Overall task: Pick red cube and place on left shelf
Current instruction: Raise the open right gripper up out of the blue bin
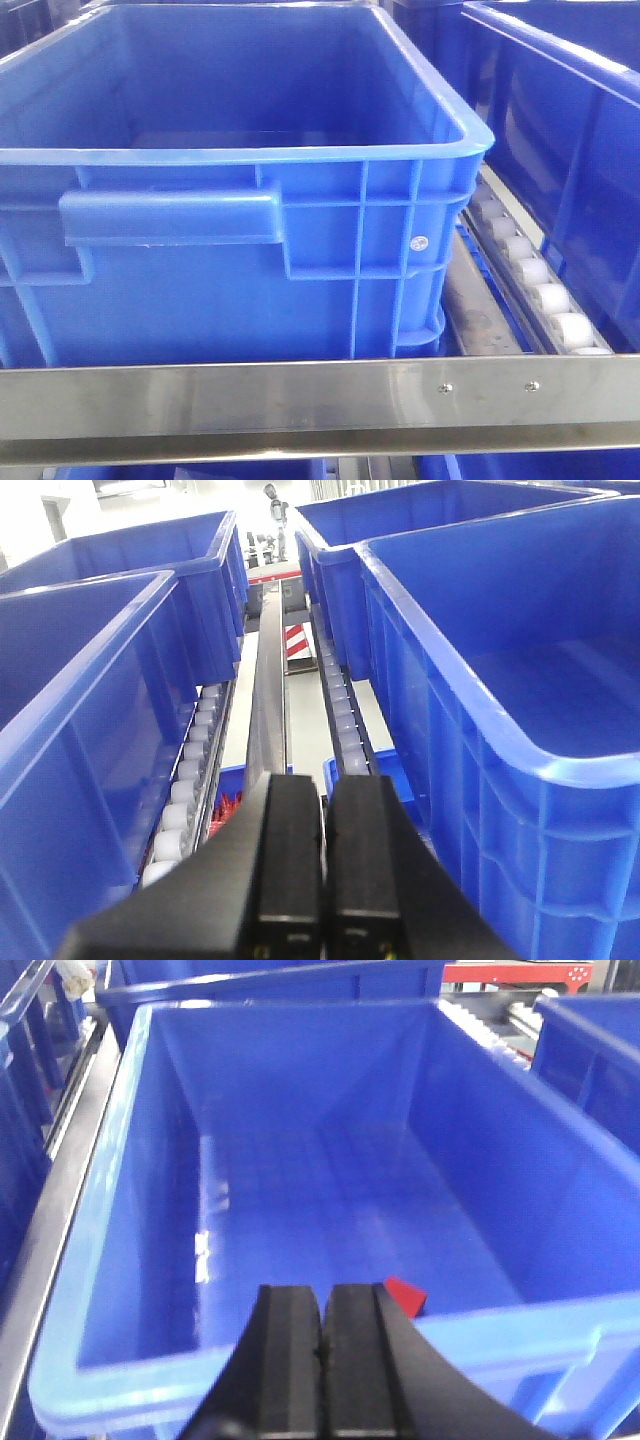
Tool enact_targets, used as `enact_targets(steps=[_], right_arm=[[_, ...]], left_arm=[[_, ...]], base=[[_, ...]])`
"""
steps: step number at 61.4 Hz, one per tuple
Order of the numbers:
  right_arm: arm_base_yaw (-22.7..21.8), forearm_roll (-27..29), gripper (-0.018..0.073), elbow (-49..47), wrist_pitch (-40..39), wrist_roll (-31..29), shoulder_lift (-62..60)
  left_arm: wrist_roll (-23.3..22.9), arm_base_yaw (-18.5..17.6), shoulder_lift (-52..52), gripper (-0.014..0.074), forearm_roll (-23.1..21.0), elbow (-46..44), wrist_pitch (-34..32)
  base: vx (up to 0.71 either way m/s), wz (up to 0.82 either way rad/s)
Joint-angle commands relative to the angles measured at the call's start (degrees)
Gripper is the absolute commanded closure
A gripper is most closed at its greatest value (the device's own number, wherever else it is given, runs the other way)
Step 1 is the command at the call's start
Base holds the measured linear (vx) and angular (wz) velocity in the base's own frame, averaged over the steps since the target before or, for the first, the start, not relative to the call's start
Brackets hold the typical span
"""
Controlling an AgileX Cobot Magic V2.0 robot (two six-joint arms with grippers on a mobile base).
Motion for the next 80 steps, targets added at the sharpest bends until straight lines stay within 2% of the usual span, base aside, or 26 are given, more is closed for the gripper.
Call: enact_targets(steps=[1,15,21,33,46,71,80], right_arm=[[-0.03,0.22,0.051,2.46,-7.61,-0.06,-1.03],[-0.03,1.86,0.051,15.06,-22.77,-0.06,-10.17],[-0.03,1.86,0.051,18.5,-26.36,-0.06,-12.78],[0.46,1.86,0.051,18.33,-22.98,-0.06,-13.44],[4.38,1.81,0.051,18.33,-20.39,-0.11,-13.39],[4.57,1.68,0.051,18.33,-20.7,-0.11,-13.39],[4.57,-1.18,0.051,18.33,-21.91,-0.01,-13.39]], left_arm=[[0.03,-0.03,0.47,0.0491,-0.27,1.26,-5.19],[0.03,-0.03,0.47,0.0491,-0.27,1.26,-5.19],[0.03,-0.03,0.47,0.0491,-0.27,1.26,-5.19],[0.03,-0.03,0.47,0.0491,-0.27,1.26,-5.19],[0.03,-0.03,0.47,0.0491,-0.27,1.26,-5.19],[0.03,-0.03,0.47,0.0491,-0.27,1.26,-5.19],[0.03,-0.03,0.47,0.0491,-0.27,1.26,-5.19]], base=[[0.0,0.0],[0.0,0.0],[0.0,0.0],[0.0,0.0],[0.0,0.0],[0.0,0.03],[0.02,0.12]])
